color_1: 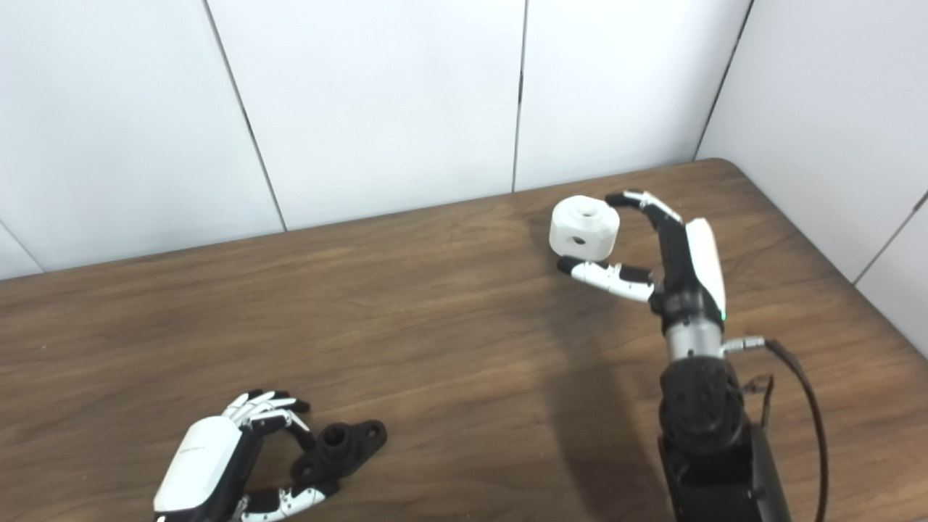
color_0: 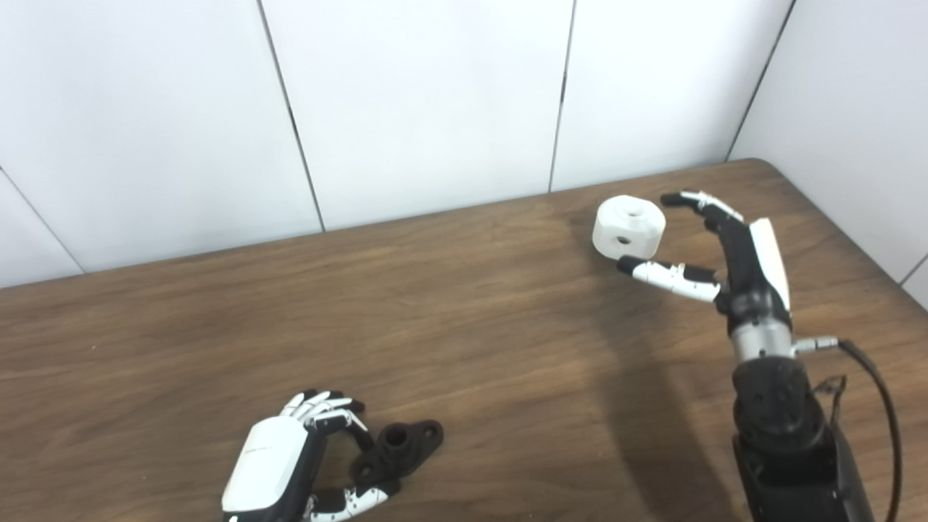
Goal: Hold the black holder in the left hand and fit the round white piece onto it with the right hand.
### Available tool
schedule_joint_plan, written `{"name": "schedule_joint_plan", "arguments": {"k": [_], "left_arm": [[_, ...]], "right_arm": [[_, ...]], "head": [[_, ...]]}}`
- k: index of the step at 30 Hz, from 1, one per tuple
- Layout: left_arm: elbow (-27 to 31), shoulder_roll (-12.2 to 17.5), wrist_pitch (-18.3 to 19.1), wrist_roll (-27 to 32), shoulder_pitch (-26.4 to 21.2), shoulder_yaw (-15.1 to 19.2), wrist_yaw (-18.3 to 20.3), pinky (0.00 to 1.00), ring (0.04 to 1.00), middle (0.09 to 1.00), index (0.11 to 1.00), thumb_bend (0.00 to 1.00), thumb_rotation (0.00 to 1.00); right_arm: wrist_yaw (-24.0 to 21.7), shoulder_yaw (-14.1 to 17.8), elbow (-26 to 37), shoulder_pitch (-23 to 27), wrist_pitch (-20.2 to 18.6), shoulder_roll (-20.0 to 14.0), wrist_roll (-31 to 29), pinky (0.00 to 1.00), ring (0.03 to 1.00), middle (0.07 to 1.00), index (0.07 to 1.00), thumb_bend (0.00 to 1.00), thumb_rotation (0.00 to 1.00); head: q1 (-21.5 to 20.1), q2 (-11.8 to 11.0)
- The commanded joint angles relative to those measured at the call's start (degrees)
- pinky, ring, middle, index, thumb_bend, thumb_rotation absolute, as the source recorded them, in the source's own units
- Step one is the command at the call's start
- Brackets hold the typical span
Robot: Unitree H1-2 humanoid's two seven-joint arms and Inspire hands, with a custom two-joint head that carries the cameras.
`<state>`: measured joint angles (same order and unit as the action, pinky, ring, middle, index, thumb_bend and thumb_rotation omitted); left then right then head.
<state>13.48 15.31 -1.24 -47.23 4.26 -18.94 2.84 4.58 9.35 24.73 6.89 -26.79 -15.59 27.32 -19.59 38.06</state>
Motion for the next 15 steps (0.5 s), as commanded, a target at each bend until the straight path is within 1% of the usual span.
{"name": "schedule_joint_plan", "arguments": {"k": [1, 5, 9, 11, 15], "left_arm": [[-0.05, 1.36, -0.34, 0.05, 0.31, 0.49, 0.97, 0.91, 0.84, 0.747, 0.485, 0.52, 0.04], [0.18, 1.84, -0.7, 0.88, 0.38, 1.12, 1.17, 0.91, 0.84, 0.745, 0.485, 0.52, 0.04], [0.61, 2.01, -0.83, 1.8, 0.45, 1.6, 1.81, 0.91, 0.841, 0.745, 0.485, 0.52, 0.04], [0.88, 1.96, -0.74, 1.8, 0.48, 1.79, 2.18, 0.91, 0.84, 0.744, 0.485, 0.52, 0.04], [1.33, 1.95, -0.68, 1.58, 0.56, 2.05, 2.58, 0.9, 0.829, 0.737, 0.485, 0.52, 0.04]], "right_arm": [[-0.2, 0.16, -0.71, 3.37, 0.26, -2.44, 1.83, 0.87, 0.894, 0.882, 0.714, 0.88, 0.3], [-1.94, -0.74, -3.92, 6.44, 0.01, -4.75, 4.25, 0.87, 0.917, 0.912, 0.728, 0.89, 0.29], [-6.33, -0.72, -7.31, 9.61, -0.11, -6.07, 7.97, 0.86, 0.956, 0.949, 0.744, 0.9, 0.26], [-8.54, -0.68, -8.89, 11.04, -0.11, -6.54, 9.8, 0.89, 0.98, 0.966, 0.751, 0.9, 0.25], [-11.19, -0.82, -13.7, 14.02, -0.1, -7.11, 12.01, 0.99, 1.0, 0.984, 0.753, 0.91, 0.21]], "head": [[-0.33, 0.11], [-2.14, 0.25], [-3.01, 0.32], [-3.24, 0.27], [-3.95, 0.28]]}}
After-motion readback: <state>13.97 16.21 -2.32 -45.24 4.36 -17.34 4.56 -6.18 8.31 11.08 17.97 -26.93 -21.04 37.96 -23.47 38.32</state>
